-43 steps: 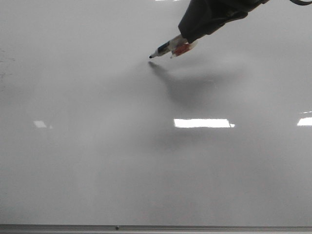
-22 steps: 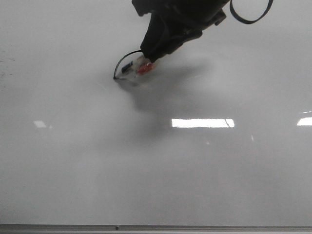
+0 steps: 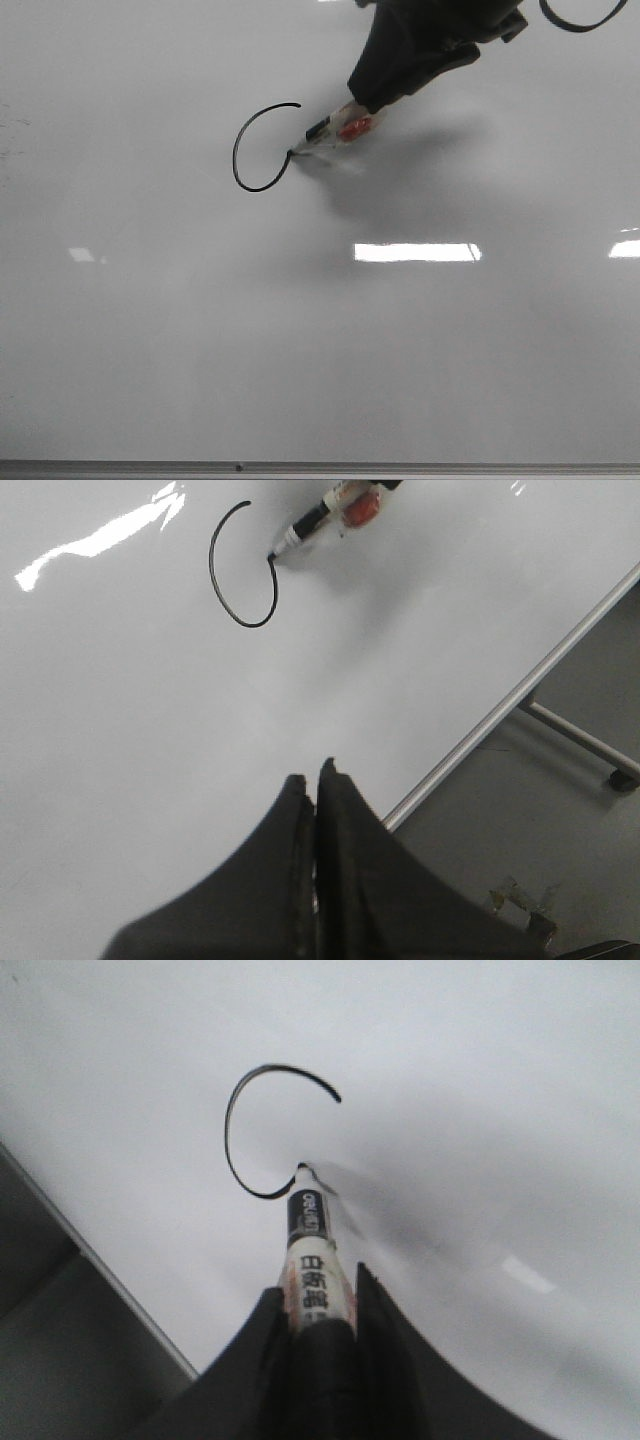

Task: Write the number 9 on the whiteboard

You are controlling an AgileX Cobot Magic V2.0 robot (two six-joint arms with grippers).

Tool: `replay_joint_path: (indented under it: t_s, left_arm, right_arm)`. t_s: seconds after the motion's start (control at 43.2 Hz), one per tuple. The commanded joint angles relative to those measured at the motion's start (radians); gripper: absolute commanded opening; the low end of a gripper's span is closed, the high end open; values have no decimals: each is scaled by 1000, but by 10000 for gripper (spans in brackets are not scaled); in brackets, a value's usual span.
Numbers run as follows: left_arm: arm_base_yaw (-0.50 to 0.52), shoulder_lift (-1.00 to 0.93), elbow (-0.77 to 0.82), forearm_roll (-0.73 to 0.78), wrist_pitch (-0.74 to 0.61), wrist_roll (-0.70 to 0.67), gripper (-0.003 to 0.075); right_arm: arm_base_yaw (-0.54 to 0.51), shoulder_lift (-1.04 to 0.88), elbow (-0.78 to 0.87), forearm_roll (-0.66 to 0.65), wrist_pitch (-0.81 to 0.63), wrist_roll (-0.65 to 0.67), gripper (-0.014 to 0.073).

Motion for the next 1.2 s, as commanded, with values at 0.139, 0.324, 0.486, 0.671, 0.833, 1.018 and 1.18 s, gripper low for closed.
replay_joint_path:
  t_s: [0.139,0.324,0.486,0.671,0.833,1.018,1.18]
  left_arm:
    - [1,1,-29,-31,-58,-3,-19]
    - [1,1,-29,-31,-58,-3,-19]
    - [1,1,-29,-31,-58,-3,-19]
    - [1,1,-29,-31,-58,-3,-19]
    - [1,1,-29,-31,-58,-3,-19]
    - [1,1,-29,-31,-60,-3,-19]
    - [1,1,-29,-31,-60,-3,-19]
  right_arm:
    - [-16,-52,-32,-7,-148,3,-58]
    - [-16,-52,-32,-6,-177,3,-58]
    - [-16,-52,-32,9,-190,3,-58]
    - [-16,-52,-57,14,-196,3,-58]
    - [-16,-51,-91,14,-180,3,-58]
    - [-16,-31,-87,13,-114,3,-58]
    - [-16,13,-52,6,-36,4,-58]
